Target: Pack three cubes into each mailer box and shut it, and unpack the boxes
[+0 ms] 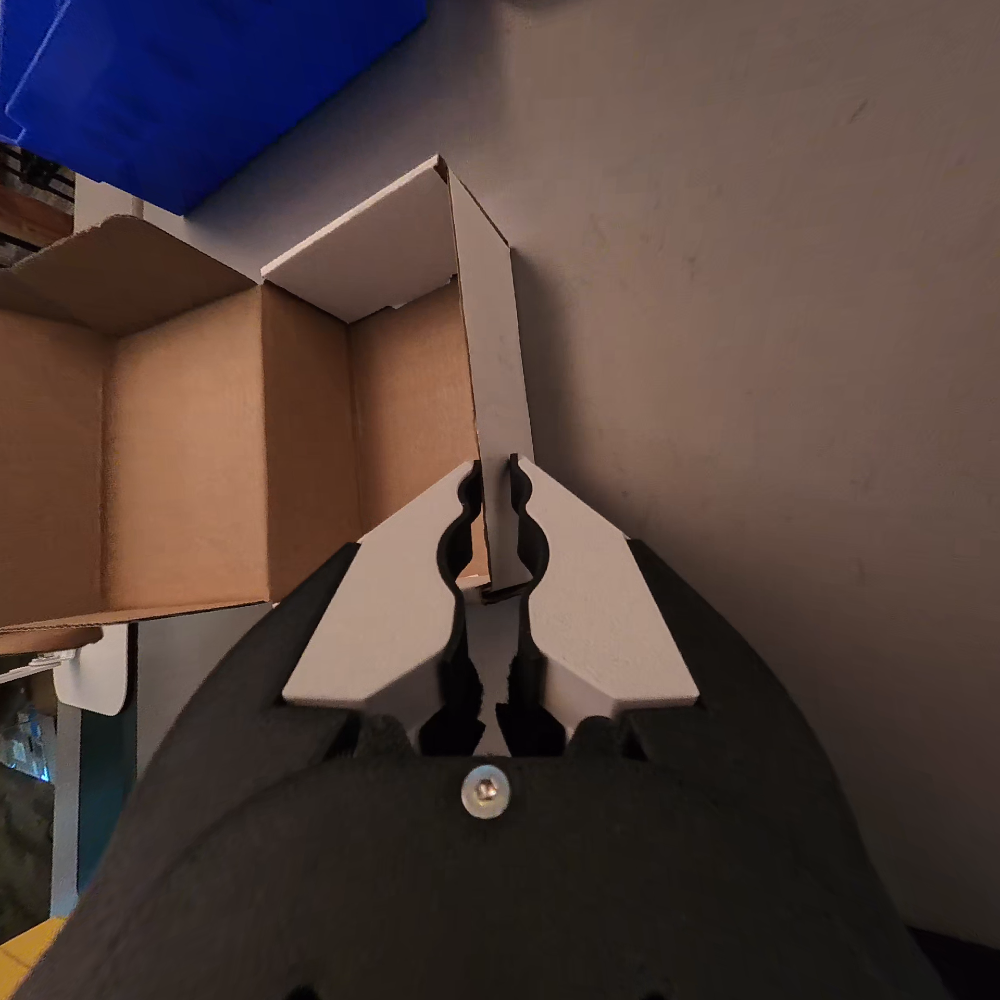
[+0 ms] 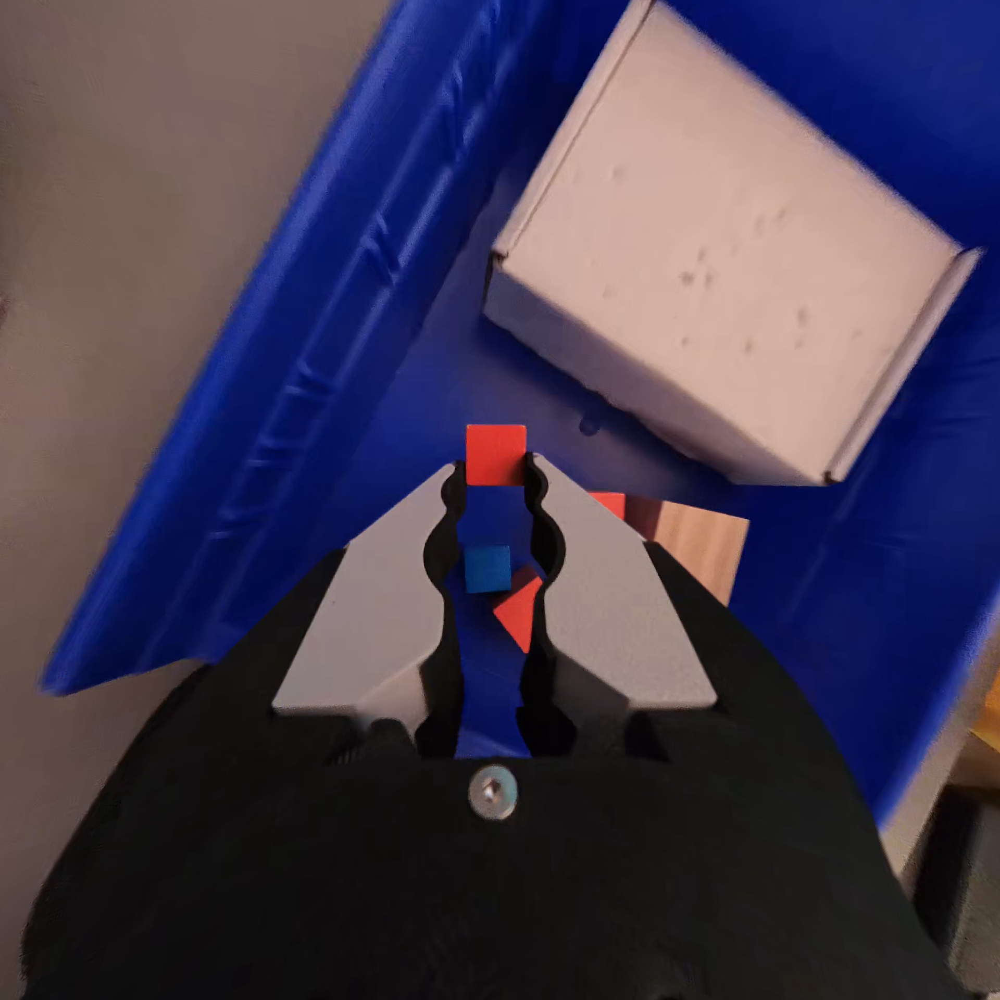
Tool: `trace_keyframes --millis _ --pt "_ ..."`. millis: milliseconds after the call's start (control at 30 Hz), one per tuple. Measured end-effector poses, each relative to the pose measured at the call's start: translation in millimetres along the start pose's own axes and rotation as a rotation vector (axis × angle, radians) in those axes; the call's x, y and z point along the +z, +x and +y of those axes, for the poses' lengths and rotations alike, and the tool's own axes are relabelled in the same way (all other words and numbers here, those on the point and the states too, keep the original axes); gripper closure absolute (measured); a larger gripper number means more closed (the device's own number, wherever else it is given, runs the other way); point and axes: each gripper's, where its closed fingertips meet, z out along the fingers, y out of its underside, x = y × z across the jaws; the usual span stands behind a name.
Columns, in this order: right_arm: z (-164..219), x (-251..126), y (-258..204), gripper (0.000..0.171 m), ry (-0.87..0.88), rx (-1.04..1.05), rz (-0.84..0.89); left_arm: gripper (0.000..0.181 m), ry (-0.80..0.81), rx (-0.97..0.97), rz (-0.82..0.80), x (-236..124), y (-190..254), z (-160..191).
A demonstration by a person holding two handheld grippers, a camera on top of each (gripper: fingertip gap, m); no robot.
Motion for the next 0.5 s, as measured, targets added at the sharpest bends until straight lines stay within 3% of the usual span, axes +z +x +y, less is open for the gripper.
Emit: trace_keyframes --millis 133,200,300,400,467,500 --pt "22 29 4 0.146 -0.103 -0.063 0.036 0.169 0.009 -0.028 0.001 -2 -1 1" --pt "17 22 7 0.133 -0.053 -0.056 0.055 0.127 0.025 -0.071 -0.002 -5 -3 2" --pt "-15 -33 -1 0.116 0.188 -0.009 0.098 0.112 0.173 -0.197 0.022 -34 -13 -13" --pt "-87 -112 -74 0.119 0.689 -0.039 -0.075 0.122 0.422 -0.435 -0.192 -89 -84 -27" --pt "-110 -117 -116 0.121 0.742 -0.034 -0.209 0.127 0.516 -0.676 -0.327 -118 -139 -9" --pt "-116 -102 -129 0.122 0.676 -0.019 -0.258 0.111 0.542 -0.793 -0.287 -120 -152 -3"
